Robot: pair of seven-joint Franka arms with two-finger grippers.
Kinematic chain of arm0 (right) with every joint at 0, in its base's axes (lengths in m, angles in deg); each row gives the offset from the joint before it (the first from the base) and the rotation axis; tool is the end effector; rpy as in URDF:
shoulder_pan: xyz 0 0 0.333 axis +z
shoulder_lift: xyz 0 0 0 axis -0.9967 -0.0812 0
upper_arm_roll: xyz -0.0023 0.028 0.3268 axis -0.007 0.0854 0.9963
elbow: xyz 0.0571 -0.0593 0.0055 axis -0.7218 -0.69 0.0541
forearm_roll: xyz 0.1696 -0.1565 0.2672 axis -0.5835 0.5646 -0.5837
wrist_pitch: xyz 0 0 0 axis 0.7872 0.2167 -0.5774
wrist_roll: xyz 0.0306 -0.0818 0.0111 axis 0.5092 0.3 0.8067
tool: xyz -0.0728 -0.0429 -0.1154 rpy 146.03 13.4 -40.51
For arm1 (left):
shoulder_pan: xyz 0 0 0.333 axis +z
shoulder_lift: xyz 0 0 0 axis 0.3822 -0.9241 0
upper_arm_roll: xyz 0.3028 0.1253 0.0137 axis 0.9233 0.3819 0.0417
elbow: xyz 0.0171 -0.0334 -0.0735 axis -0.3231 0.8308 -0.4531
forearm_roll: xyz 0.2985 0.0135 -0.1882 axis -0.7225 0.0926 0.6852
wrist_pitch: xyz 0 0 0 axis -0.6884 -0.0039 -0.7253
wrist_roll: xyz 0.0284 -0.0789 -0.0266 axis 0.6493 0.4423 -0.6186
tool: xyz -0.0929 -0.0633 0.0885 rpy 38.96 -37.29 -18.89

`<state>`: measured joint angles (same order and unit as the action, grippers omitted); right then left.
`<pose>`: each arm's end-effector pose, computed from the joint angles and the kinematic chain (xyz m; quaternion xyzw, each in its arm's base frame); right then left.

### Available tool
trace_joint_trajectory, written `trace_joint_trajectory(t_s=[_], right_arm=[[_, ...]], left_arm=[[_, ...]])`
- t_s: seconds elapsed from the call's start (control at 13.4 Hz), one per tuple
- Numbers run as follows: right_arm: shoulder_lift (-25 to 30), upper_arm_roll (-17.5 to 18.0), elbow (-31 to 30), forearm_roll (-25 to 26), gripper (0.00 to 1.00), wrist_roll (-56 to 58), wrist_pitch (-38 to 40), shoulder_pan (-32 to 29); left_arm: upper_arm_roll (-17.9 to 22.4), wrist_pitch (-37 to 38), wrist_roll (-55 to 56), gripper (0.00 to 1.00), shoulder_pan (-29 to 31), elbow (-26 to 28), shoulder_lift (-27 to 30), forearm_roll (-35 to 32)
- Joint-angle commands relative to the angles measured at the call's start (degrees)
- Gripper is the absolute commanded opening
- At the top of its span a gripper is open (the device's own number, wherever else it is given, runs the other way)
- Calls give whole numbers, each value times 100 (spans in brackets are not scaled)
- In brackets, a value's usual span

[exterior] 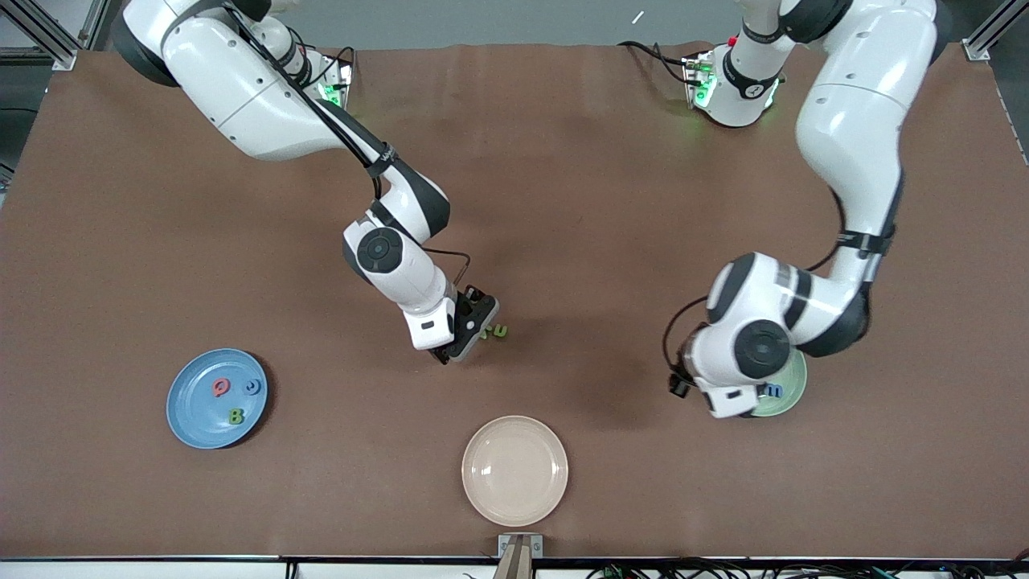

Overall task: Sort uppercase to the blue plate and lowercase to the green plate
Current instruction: 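Drop the x on the green plate while the right gripper reaches N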

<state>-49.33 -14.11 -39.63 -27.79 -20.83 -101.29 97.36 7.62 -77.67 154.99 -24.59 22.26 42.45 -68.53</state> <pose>0.5714 0.3859 0.2092 -0.8775 -0.4494 -0.1324 0.1024 0.6656 -0.1850 0.2650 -0.8630 -0.4988 0.0684 0.0416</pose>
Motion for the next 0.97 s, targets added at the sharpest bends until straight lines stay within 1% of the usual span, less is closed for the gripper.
trace_joint_trajectory(t_s=[0.0,0.22,0.37,0.52,0.6,0.67,0.75,0.82,0.9], right_arm=[[64,-271,-270,8,100,-391,-359,352],[55,-834,-270,8,100,-620,-403,976],[55,-914,-270,8,100,-620,-403,1066],[47,-932,-261,17,97,-620,-456,1110],[29,-1037,-261,17,95,-620,-473,1180],[29,-1133,-261,17,92,-629,-482,1285],[20,-1221,-261,17,86,-664,-552,1390],[11,-1283,-261,17,80,-699,-614,1452],[11,-1292,-261,17,64,-708,-623,1462]], left_arm=[[-52,122,-597,1,413,190,174,-55],[-52,210,-1072,3,844,278,165,-55],[-52,228,-1494,4,1037,436,174,-55],[-52,184,-1504,7,1100,585,174,-46],[-61,184,-1504,13,1117,595,166,-46],[-61,184,-1504,26,1144,604,165,-46],[-69,184,-1504,69,1179,638,174,-46],[-87,193,-1487,100,1188,639,174,-29],[-96,219,-1487,100,1188,639,183,-29]])
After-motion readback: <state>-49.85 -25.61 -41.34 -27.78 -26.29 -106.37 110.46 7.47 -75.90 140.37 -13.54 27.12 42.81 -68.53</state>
